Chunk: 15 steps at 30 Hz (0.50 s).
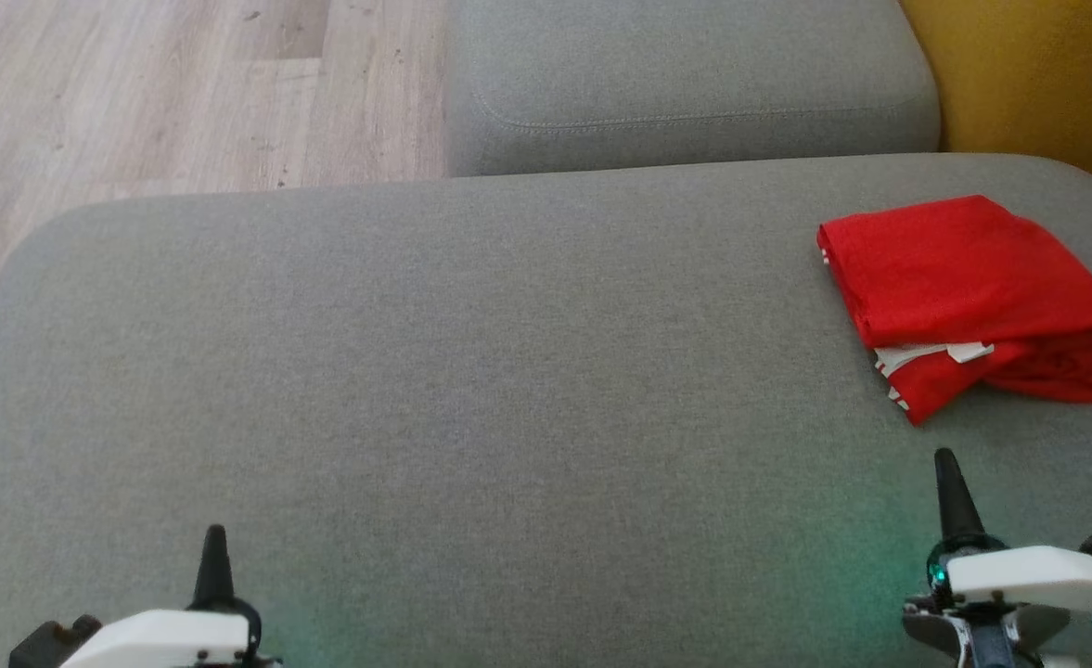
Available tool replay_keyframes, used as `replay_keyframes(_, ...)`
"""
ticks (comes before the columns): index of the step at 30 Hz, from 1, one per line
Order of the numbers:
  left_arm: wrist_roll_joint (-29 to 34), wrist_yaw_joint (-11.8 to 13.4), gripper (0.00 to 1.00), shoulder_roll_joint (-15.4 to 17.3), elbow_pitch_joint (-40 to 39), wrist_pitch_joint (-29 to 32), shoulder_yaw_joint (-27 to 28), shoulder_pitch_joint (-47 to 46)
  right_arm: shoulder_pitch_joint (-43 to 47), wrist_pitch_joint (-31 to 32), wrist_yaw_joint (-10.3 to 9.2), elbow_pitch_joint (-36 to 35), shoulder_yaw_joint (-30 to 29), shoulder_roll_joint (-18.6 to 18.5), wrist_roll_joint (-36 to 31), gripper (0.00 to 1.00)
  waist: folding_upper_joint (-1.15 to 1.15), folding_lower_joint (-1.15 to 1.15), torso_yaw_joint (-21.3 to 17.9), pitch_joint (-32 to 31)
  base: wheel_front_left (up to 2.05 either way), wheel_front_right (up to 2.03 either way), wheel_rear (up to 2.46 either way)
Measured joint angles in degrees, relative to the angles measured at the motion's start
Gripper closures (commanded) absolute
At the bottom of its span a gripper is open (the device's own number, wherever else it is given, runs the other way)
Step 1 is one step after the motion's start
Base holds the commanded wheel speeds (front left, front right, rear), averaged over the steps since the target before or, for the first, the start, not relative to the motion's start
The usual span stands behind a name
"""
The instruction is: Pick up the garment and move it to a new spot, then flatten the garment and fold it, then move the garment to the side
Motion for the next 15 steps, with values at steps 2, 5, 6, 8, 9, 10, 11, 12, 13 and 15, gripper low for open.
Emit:
replay_keyframes(2, -0.76, -0.51, 1.00, -0.24, 0.10, 0.49, 0.77, -0.41, -0.16, 0.08, 0.00, -0.04, -0.16, 0.00, 1.40, 1.00, 0.00, 0.00, -0.03, 0.12, 0.00, 0.00, 0.00)
replay_keyframes(5, -1.96, -1.02, 1.00, -0.43, 0.14, 0.99, 1.56, -1.26, -0.51, 0.58, 0.00, -0.08, -0.48, 0.00, 3.27, 1.00, 0.00, 0.00, -0.09, 0.29, 0.00, 0.00, 0.00)
replay_keyframes(6, -2.38, -1.25, 1.00, -0.62, 0.19, 1.01, 1.71, -1.43, -0.69, 0.58, 0.00, -0.16, -0.54, 0.00, 3.92, 1.00, 0.00, 0.00, -0.11, 0.35, 0.00, 0.00, 0.00)
replay_keyframes(8, -3.13, -1.71, 1.00, -1.11, 0.37, 1.42, 2.40, -1.80, -0.77, 0.83, 0.00, -0.45, -0.76, 0.00, 5.26, 1.00, 0.00, 0.00, -0.14, 0.46, 0.00, 0.00, 0.00)
replay_keyframes(9, -3.50, -2.00, 1.00, -1.34, 0.40, 1.53, 2.77, -1.93, -0.77, 1.11, 0.00, -0.48, -0.89, 0.00, 5.91, 1.00, 0.00, 0.00, -0.16, 0.52, 0.00, 0.00, 0.00)
replay_keyframes(10, -3.87, -2.02, 1.00, -1.49, 0.40, 1.57, 3.04, -2.02, -0.77, 1.18, 0.00, -0.49, -1.02, 0.00, 6.50, 1.00, 0.00, 0.00, -0.18, 0.58, 0.00, 0.00, 0.00)
replay_keyframes(11, -4.19, -2.26, 1.00, -1.56, 0.43, 1.79, 3.20, -2.07, -0.77, 1.26, 0.00, -0.51, -1.13, 0.00, 7.11, 1.00, 0.00, 0.00, -0.20, 0.63, 0.00, 0.00, 0.00)
replay_keyframes(12, -4.19, -2.26, 1.00, -1.56, 0.43, 1.79, 3.20, -2.07, -0.77, 1.26, 0.00, -0.51, -1.13, 0.00, 7.11, 1.00, 0.00, 0.00, -0.20, 0.63, 0.00, 0.00, 0.00)
replay_keyframes(13, -4.58, -2.50, 1.00, -1.67, 0.45, 2.03, 3.37, -2.10, -0.79, 1.31, 0.00, -0.53, -1.31, 0.00, 7.82, 1.00, 0.00, 0.00, -0.22, 0.69, 0.00, 0.00, 0.00)
replay_keyframes(15, -5.47, -2.94, 1.00, -1.93, 0.54, 2.32, 3.88, -2.21, -0.87, 1.59, 0.00, -0.57, -1.68, 0.00, 9.17, 1.00, 0.00, 0.00, -0.26, 0.81, 0.00, 0.00, 0.00)
